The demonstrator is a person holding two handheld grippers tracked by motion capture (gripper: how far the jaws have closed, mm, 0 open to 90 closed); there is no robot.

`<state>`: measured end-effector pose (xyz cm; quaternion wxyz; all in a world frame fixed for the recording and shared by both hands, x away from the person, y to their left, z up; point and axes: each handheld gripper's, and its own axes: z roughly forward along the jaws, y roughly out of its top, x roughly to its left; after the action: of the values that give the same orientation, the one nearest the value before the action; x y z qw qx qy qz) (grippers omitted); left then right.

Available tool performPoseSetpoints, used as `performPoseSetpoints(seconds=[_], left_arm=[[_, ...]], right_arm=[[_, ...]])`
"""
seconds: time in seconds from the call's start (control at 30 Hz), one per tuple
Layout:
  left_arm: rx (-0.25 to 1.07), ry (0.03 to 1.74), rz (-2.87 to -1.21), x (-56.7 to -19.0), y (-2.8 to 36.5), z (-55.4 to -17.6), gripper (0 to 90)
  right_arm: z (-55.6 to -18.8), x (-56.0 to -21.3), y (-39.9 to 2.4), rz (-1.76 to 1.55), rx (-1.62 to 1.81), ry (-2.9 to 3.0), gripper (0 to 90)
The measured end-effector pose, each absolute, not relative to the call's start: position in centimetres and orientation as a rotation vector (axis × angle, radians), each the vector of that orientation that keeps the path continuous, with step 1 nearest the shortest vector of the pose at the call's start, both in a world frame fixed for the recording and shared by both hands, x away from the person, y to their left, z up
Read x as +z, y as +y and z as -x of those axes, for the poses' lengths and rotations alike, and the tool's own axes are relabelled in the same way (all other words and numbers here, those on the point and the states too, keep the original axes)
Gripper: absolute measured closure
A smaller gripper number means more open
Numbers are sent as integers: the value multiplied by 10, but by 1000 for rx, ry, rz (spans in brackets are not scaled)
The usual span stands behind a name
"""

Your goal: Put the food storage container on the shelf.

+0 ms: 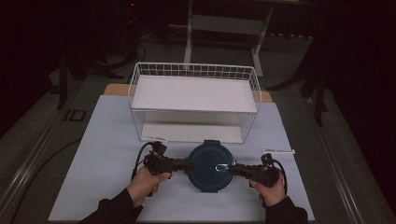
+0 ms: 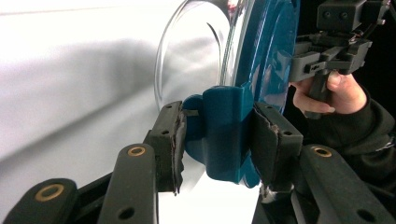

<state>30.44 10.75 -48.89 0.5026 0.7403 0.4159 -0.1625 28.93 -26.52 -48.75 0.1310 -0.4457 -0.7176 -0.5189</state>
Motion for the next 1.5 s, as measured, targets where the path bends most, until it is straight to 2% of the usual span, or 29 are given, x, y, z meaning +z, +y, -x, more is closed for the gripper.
performPoseSetpoints(seconds=[0.57,0.8,1.13,1.5], left_arm=[[-226,967,-1758,-470,143,-324,569],[-191,1002,-1724,-475,151,-339,567],[-151,988,-1675,-502,148,-367,563],[-107,1030,-1694,-510,140,-383,563]], right_arm=[[-329,-467,-230,1139,-1604,-2202,571],[-351,-474,-219,1139,-1613,-2193,570],[-378,-487,-217,1155,-1627,-2257,568],[-397,-502,-220,1201,-1625,-2280,563]])
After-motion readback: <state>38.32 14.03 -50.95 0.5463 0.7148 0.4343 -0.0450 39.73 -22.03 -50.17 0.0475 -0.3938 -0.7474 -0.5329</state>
